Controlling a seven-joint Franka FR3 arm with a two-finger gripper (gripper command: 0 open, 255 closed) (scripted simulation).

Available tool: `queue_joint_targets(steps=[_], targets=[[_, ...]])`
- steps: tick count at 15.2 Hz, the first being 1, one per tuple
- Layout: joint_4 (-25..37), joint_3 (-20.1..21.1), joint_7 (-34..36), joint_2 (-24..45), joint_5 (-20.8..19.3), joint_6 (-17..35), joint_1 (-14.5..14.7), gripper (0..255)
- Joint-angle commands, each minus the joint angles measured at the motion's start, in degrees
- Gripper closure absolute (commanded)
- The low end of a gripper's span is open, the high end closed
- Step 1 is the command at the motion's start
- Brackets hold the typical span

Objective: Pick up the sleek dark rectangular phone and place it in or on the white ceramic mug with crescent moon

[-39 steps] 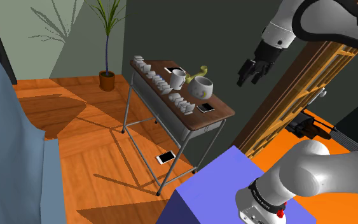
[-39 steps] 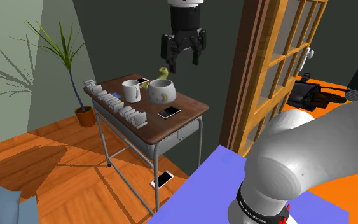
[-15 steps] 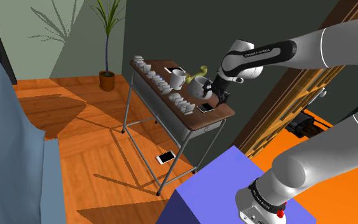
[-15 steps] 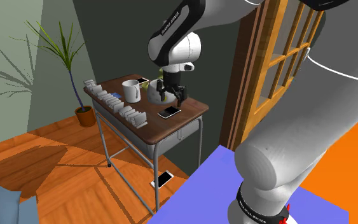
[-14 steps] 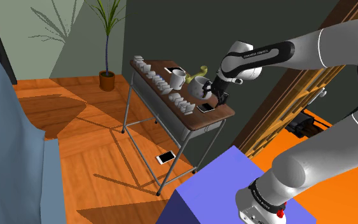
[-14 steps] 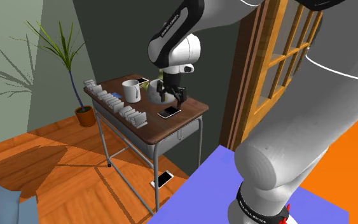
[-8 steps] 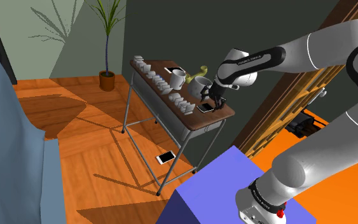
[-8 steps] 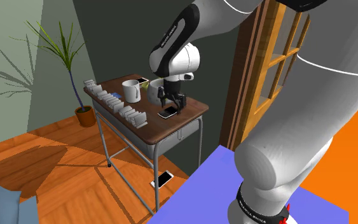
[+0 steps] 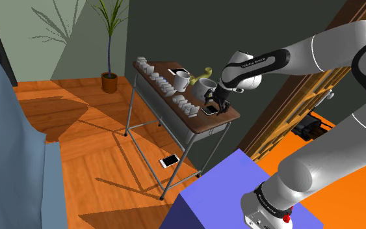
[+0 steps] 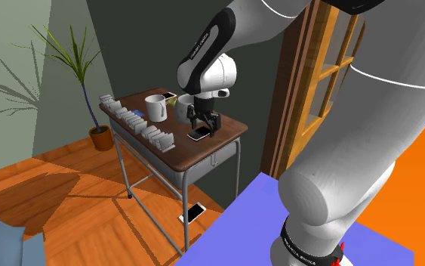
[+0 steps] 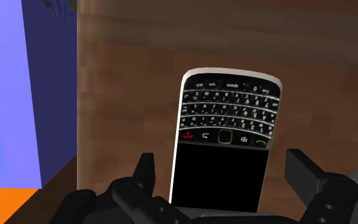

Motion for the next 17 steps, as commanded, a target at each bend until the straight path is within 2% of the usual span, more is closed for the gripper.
queue_joint_targets(steps=[1, 10, 17], targets=[[0.0, 0.0, 0.0, 0.0, 0.0, 0.0, 0.0, 255], [0.0, 0.0, 0.0, 0.01, 0.0, 0.01, 0.0, 255], [2.12, -0.07, 0.27, -3.62, -0.16, -5.73, -0.05, 255]])
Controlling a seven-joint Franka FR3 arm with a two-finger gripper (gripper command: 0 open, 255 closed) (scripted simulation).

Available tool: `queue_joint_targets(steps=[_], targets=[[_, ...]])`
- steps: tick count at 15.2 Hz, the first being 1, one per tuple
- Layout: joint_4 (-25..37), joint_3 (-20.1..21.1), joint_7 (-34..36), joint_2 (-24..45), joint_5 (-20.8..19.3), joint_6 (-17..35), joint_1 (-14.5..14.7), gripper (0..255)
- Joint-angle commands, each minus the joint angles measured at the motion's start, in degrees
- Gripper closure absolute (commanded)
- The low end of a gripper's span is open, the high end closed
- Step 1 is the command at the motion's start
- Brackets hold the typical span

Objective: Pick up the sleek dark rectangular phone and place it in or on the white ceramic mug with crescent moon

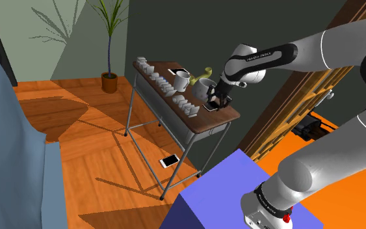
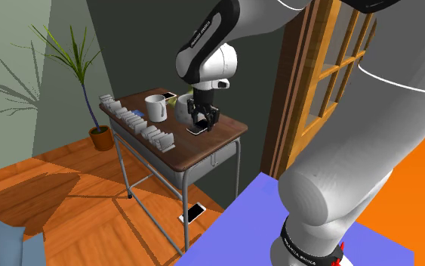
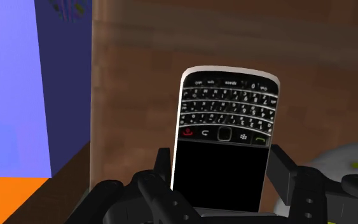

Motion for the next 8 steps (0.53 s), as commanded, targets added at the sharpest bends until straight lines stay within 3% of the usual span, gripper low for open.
queue_joint_targets(steps=[1, 8], targets=[[0.5, -0.04, 0.03, -1.17, -0.03, -1.7, -0.03, 255], [3.32, -0.12, 0.28, -4.04, -0.18, -7.38, -0.08, 255]])
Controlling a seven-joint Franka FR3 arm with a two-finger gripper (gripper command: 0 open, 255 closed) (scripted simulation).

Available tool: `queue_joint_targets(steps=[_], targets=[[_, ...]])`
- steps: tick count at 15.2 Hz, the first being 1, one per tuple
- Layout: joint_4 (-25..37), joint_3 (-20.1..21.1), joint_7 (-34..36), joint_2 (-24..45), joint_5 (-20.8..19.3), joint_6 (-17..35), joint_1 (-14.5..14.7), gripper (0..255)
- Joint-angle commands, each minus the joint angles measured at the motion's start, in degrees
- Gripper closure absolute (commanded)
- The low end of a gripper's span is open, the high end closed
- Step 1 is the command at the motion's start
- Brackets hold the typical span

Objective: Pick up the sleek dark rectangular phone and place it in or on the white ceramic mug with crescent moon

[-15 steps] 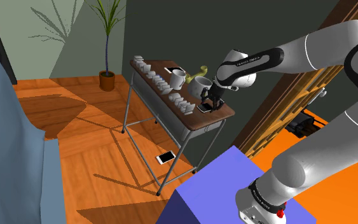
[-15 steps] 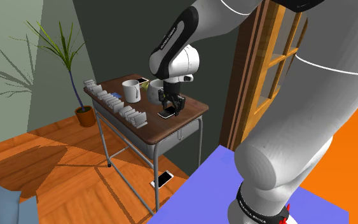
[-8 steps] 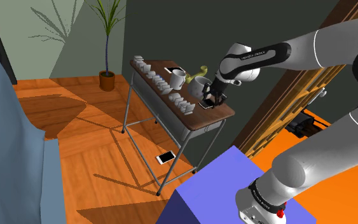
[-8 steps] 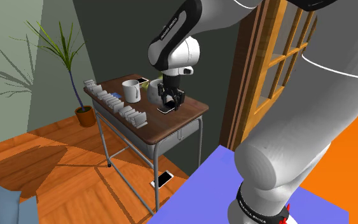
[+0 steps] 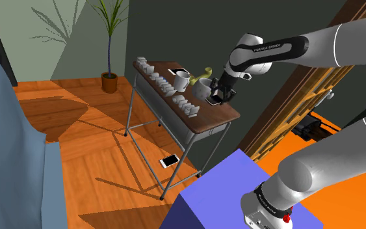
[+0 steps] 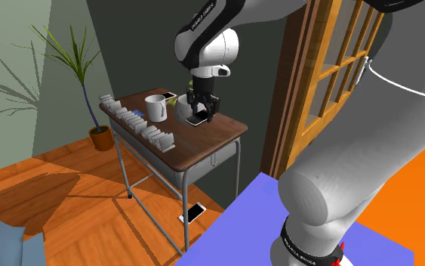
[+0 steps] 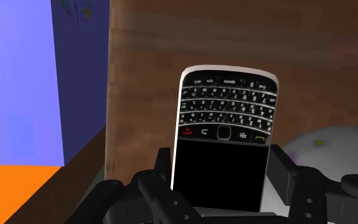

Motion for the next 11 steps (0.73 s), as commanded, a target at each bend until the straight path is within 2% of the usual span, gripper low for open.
queue_joint_targets(steps=[1, 11], targets=[[0.95, -0.05, 0.02, -0.72, -0.05, -1.69, -0.04, 255], [6.1, -0.17, 0.36, -3.53, -0.24, -9.65, -0.11, 255]])
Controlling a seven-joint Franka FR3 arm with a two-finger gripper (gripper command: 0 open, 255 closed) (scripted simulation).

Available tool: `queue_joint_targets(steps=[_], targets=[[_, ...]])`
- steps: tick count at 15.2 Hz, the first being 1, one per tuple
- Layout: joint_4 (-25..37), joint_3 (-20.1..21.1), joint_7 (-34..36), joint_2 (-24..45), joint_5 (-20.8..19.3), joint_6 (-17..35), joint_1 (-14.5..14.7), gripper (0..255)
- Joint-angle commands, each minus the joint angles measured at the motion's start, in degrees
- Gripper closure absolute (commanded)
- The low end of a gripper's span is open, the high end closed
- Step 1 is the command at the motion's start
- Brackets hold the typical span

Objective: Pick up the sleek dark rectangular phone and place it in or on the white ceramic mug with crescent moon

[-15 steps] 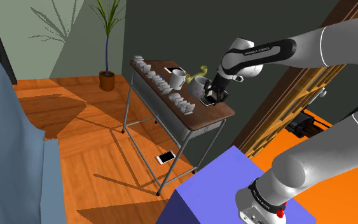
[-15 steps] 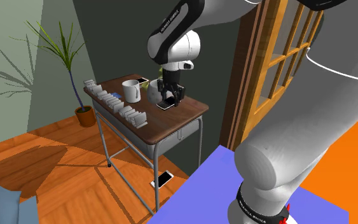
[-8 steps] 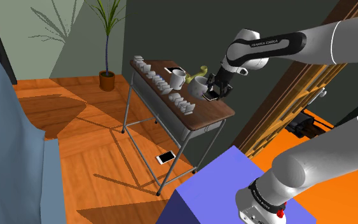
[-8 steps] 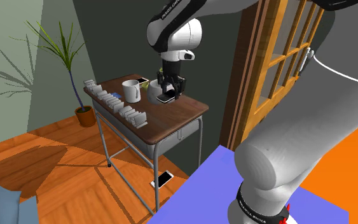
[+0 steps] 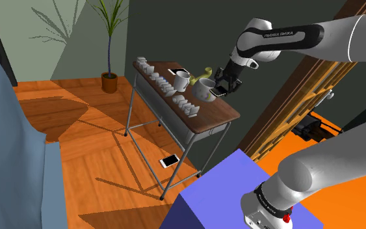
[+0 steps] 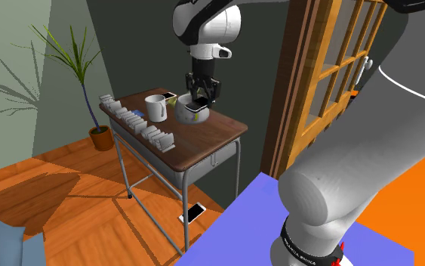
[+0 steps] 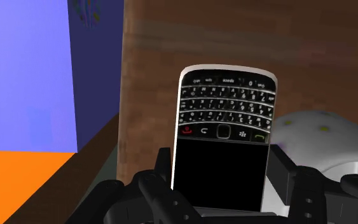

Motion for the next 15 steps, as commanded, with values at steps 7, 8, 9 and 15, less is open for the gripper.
queue_joint_targets(steps=[7, 8, 9, 15], targets=[[4.69, -0.03, 0.35, -1.36, -0.12, -6.05, -0.01, 255], [7.01, -0.23, 0.05, 0.88, -0.26, -6.16, -0.18, 255], [9.4, -0.42, -0.23, 3.09, -0.38, -6.34, -0.35, 255], [25.35, -1.41, -1.79, 16.52, -0.85, -8.96, -1.22, 255]])
